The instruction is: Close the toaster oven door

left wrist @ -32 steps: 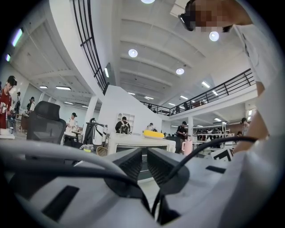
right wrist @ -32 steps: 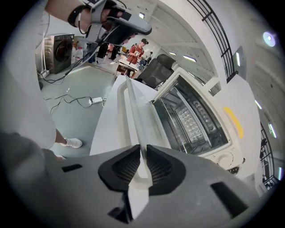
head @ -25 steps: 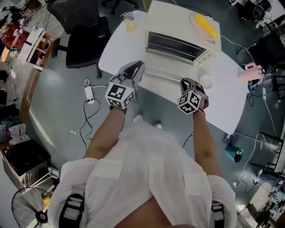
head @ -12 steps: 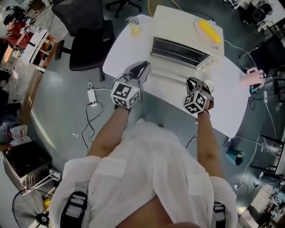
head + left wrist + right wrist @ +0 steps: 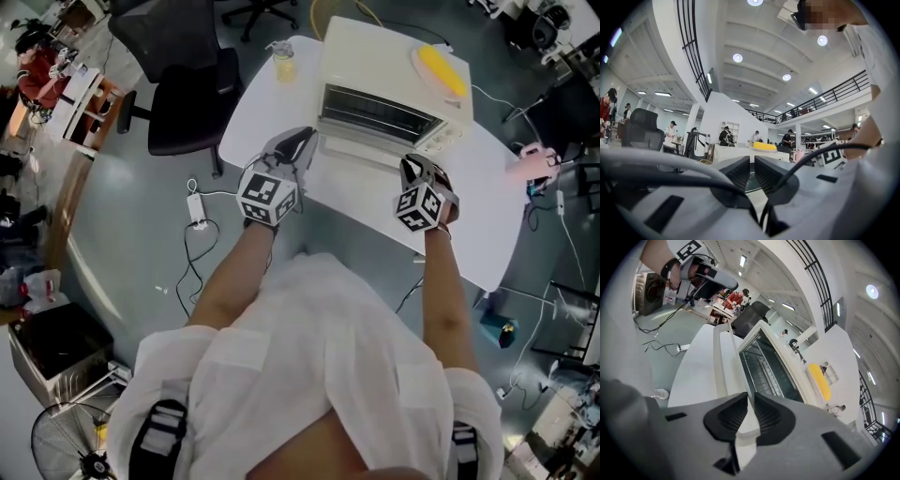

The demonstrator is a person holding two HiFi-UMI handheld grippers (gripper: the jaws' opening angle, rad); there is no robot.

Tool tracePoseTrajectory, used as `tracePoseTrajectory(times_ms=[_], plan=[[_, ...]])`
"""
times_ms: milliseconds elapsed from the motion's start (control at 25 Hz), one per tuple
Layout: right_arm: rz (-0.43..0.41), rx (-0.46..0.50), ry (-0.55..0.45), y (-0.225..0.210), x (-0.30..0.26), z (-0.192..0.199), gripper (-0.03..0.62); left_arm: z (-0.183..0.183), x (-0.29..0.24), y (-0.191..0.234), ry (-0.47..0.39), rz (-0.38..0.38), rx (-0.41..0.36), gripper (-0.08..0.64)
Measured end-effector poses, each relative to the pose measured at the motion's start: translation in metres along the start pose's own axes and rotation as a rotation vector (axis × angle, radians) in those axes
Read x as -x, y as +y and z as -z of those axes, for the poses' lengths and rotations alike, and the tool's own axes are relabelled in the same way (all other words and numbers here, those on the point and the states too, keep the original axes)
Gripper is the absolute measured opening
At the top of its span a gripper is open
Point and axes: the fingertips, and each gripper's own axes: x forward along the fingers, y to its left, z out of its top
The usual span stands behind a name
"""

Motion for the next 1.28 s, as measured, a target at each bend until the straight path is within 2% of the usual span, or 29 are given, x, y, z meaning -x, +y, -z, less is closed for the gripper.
tracePoseTrajectory(times_ms=[680, 1080, 1280], plan=[[0.039, -0.003, 0.028, -0.048, -0.020, -0.016, 0.057, -0.002, -0.020, 0.024, 0.016, 0.003, -0.022, 0.031], [0.009, 0.004, 0.050, -0.071, -0.032, -0.019, 0.055, -0.002, -0.035, 0.031, 0.021, 0.013, -0.033, 0.031], [0.020, 0.007, 0.063, -0.081, -0.037, -0.022, 0.055, -0.003, -0.039, 0.038, 0.026, 0.013, -0.037, 0.031]])
